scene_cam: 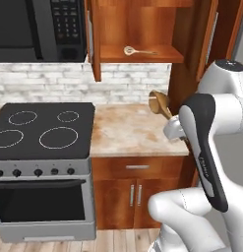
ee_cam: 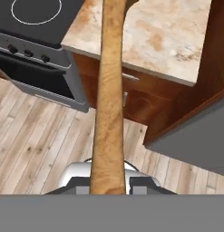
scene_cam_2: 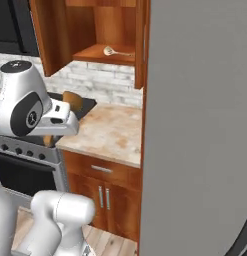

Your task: Organize the utensils by type. Pick up the wooden spoons from the counter and place them in the open cabinet. Then pick up the metallic utensils from the counter and place them in the open drawer.

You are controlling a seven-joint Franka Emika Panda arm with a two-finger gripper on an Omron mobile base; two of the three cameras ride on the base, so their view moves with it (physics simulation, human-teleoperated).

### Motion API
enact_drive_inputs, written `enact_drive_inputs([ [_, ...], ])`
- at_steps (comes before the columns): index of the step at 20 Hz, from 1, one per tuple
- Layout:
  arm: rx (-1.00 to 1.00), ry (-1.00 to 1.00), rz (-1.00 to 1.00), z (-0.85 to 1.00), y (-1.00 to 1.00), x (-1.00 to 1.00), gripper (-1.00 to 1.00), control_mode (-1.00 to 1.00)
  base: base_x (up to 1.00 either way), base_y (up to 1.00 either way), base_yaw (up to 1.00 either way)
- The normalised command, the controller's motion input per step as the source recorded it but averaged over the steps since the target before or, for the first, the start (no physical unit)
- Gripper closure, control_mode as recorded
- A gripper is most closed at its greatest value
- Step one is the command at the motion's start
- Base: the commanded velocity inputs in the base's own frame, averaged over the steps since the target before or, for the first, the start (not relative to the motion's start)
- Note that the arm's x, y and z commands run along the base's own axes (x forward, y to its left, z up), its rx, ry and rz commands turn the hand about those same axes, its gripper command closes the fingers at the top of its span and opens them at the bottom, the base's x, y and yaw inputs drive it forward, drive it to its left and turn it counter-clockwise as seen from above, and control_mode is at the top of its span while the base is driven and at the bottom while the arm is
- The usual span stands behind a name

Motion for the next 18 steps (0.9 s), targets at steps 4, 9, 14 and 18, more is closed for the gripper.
enact_drive_inputs([
  [4, 0.00, 0.00, 0.00, 0.00, 0.00, 0.00, 1.00, 1.00, 0.00, 0.06, -0.43],
  [9, 0.00, 0.00, 0.00, 0.00, 0.00, 0.00, 1.00, 1.00, 0.10, 0.07, -0.32],
  [14, 0.00, 0.00, 0.00, 0.00, 0.00, 0.00, 1.00, 1.00, 0.34, 0.38, -0.08],
  [18, 0.00, 0.00, 0.00, 0.00, 0.00, 0.00, 1.00, 1.00, 0.42, 0.26, -0.01],
])
